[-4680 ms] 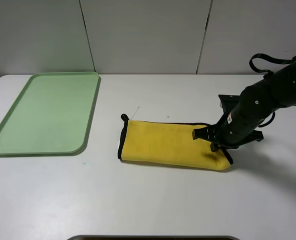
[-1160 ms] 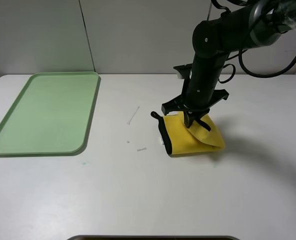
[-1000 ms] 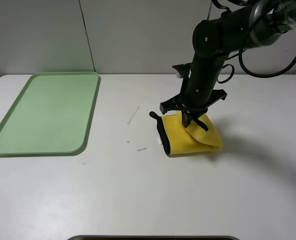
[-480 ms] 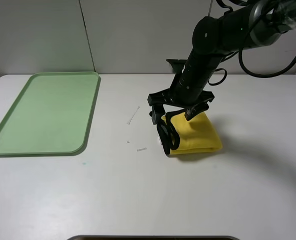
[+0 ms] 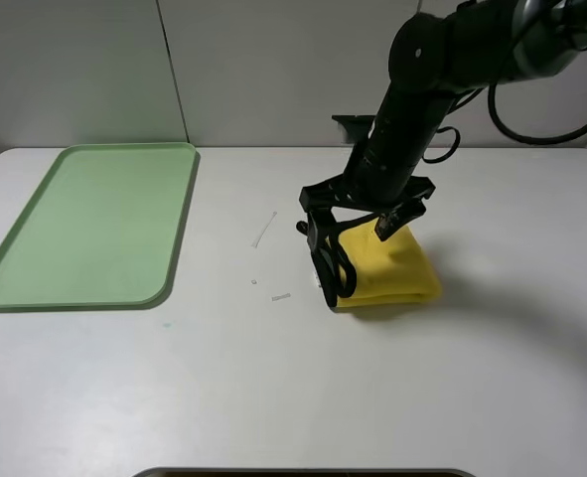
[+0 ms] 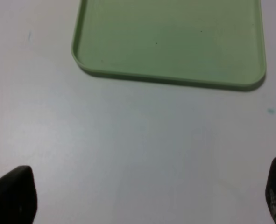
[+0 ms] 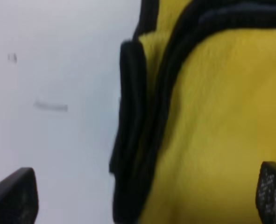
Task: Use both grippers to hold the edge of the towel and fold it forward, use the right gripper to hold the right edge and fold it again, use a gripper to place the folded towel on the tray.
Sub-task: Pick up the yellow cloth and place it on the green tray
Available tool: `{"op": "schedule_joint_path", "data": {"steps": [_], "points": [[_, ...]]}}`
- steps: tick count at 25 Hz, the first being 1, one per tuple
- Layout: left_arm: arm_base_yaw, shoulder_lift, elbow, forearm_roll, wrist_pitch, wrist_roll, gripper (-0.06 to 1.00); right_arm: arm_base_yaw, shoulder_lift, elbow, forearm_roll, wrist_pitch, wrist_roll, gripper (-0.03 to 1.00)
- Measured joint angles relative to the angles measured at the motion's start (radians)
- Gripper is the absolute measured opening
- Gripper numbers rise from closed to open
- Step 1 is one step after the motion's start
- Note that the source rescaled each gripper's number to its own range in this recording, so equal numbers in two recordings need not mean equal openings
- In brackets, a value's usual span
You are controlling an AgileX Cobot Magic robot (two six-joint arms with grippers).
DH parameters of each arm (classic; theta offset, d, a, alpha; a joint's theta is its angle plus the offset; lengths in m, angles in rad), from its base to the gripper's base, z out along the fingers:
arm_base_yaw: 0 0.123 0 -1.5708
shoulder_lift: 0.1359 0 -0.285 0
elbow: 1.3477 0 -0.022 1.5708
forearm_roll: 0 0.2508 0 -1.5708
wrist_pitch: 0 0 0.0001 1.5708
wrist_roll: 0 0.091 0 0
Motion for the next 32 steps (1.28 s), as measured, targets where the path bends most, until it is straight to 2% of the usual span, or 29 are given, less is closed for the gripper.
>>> {"op": "schedule_joint_path", "data": {"steps": [6, 10, 14, 32], "points": [[0.000, 0.000, 0.000, 0.000, 0.000, 0.000, 0.98, 0.000, -0.135, 0.000, -0.107, 0.189, -0.010, 1.00], [0.000, 0.000, 0.000, 0.000, 0.000, 0.000, 0.98, 0.000, -0.215, 0.000, -0.132, 0.301, -0.016, 1.00], [0.000, 0.000, 0.000, 0.000, 0.000, 0.000, 0.98, 0.000, -0.298, 0.034, -0.134, 0.314, -0.017, 1.00], [0.000, 0.000, 0.000, 0.000, 0.000, 0.000, 0.98, 0.000, -0.888, 0.388, -0.108, 0.324, -0.015, 1.00]]}}
